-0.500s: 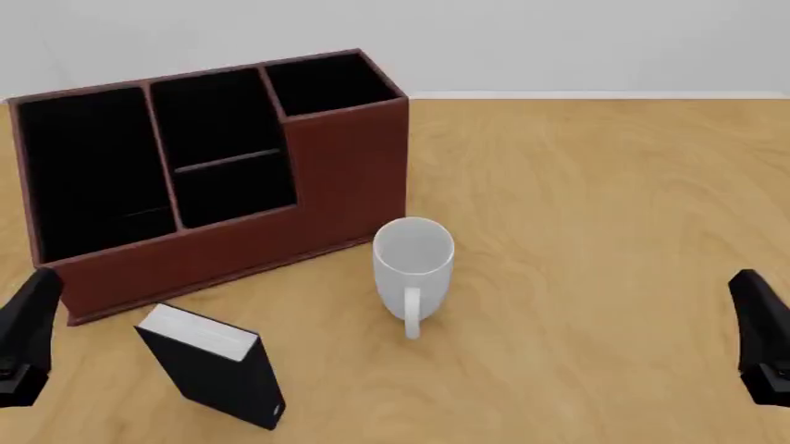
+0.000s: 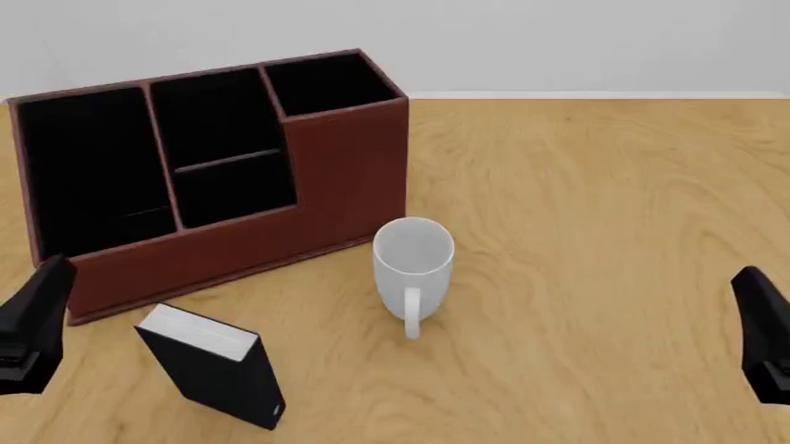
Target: Pick up the book and place it in the front compartment of the caddy.
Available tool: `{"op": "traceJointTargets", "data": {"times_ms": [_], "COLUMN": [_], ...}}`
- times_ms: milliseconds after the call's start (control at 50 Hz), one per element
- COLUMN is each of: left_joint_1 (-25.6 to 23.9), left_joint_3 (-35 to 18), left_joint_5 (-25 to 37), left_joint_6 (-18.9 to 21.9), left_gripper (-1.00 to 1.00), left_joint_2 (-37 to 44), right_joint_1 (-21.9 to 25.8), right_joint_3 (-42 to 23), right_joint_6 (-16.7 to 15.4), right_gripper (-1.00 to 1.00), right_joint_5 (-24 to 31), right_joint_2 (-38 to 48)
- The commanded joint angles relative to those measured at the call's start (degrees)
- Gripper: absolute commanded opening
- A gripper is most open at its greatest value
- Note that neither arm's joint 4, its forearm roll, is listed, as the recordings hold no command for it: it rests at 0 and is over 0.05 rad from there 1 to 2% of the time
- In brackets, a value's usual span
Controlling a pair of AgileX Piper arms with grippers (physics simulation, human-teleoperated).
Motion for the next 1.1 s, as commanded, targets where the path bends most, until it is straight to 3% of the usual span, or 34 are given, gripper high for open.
{"op": "traceJointTargets", "data": {"times_ms": [20, 120, 160, 240, 380, 520, 560, 580, 660, 740, 800, 860, 940, 1100], "left_joint_1": [-3.3, -7.59, -11.83, -13.19, -16.33, -20.44, -24.04, -23.33, -27.17, -35.74, -39.31, -45.16, -46.77, -50.76], "left_joint_3": [-1.78, -3.38, -4.83, -6.98, -12.0, -16.24, -19.58, -20.43, -27.37, -34.75, -39.16, -44.78, -49.55, -60.2], "left_joint_5": [-6.56, -7.96, -7.77, -7.68, -6.01, -5.0, -1.95, -1.8, 4.12, 12.56, 17.33, 24.76, 30.12, 40.69], "left_joint_6": [1.07, 4.84, 4.6, 10.28, 12.14, 17.75, 17.74, 19.63, 19.92, 20.03, 24.27, 25.96, 29.99, 33.24], "left_gripper": [1.0, 1.0, 1.0, 1.0, 1.0, 1.0, 1.0, 1.0, 1.0, 1.0, 1.0, 1.0, 1.0, 1.0], "left_joint_2": [6.76, 9.84, 12.19, 14.08, 18.96, 22.8, 24.72, 25.04, 28.44, 29.4, 30.27, 32.57, 36.53, 42.13], "right_joint_1": [0.01, -0.01, 0.01, 0.0, 0.0, 0.0, -0.02, -0.01, -0.01, 0.0, -0.01, -0.01, 0.0, -0.02], "right_joint_3": [-0.52, -0.52, -0.51, -0.66, -0.6, -0.59, -0.5, -0.59, -0.57, -0.55, -0.46, -0.37, -0.2, -0.46], "right_joint_6": [-0.14, 0.07, -0.11, -0.02, -0.08, -0.08, 0.11, 0.04, 0.09, -0.06, 0.02, 0.03, -0.08, 0.05], "right_gripper": [1.0, 1.0, 1.0, 1.0, 1.0, 1.0, 1.0, 1.0, 1.0, 1.0, 1.0, 1.0, 1.0, 1.0], "right_joint_5": [0.44, 0.52, 0.45, 0.64, 0.57, 0.53, 0.48, 0.57, 0.54, 0.48, 0.4, 0.51, 0.3, 0.4], "right_joint_2": [0.01, 0.03, 0.01, 0.01, 0.01, 0.03, 0.09, 0.06, 0.09, 0.07, 0.09, -0.1, -0.11, 0.12]}}
